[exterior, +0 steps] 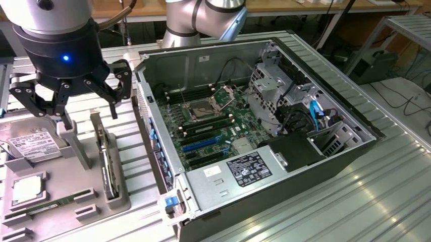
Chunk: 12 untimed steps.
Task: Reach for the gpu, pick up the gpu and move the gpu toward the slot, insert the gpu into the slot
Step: 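Pick up the gpu and move the gpu toward the slot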
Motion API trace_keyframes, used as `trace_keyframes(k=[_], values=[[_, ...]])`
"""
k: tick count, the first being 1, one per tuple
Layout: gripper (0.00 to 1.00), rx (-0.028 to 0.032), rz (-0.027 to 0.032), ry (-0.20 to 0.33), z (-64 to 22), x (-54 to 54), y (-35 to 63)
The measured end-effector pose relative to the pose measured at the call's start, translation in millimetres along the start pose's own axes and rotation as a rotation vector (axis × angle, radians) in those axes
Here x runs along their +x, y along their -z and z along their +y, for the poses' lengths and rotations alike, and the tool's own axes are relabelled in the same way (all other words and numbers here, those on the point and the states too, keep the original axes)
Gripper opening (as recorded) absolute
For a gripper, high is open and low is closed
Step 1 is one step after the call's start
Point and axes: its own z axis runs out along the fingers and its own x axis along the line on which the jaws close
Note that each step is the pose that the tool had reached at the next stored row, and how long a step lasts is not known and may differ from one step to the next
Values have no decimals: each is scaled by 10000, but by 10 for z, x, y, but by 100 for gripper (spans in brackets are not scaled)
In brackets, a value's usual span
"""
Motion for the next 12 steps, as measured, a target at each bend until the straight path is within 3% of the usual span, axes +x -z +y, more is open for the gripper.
trace_keyframes(k=[12], values=[[72, 5, -143, 112, -74, 2, -86]])
